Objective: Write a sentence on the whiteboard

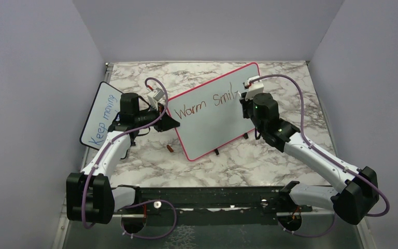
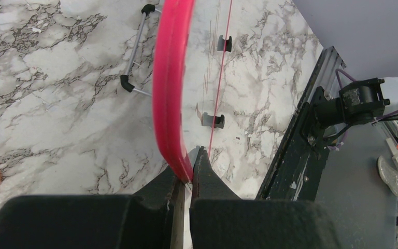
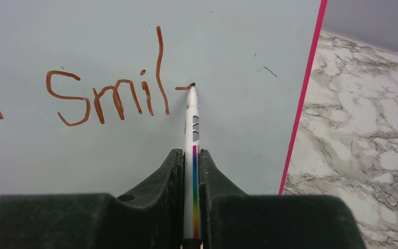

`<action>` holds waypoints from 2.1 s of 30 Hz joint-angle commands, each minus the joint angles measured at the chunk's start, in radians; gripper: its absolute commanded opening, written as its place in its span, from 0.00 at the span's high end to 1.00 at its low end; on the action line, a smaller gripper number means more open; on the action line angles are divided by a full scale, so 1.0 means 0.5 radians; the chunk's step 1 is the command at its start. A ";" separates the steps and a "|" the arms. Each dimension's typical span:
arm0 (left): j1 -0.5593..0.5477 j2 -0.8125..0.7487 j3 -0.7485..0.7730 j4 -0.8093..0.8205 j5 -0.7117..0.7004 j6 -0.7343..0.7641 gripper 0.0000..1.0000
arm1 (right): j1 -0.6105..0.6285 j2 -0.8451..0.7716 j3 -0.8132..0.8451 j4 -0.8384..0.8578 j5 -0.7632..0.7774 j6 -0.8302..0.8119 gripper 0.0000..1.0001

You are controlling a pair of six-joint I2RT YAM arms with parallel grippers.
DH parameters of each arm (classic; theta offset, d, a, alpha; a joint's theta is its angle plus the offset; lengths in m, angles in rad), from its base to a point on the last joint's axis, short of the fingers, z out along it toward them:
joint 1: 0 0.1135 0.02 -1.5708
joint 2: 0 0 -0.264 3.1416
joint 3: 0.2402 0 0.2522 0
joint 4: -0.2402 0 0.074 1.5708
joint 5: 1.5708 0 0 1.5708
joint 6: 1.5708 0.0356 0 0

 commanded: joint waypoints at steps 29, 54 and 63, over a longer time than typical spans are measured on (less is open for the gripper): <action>0.013 0.027 -0.030 -0.113 -0.201 0.198 1.00 | -0.018 0.046 0.115 0.094 -0.231 -0.017 1.00; 0.015 0.027 -0.028 -0.113 -0.207 0.195 1.00 | -0.019 0.007 0.030 -0.213 -0.257 0.029 0.99; 0.014 0.029 -0.028 -0.113 -0.207 0.195 1.00 | -0.017 -0.011 0.017 -0.255 -0.207 0.087 1.00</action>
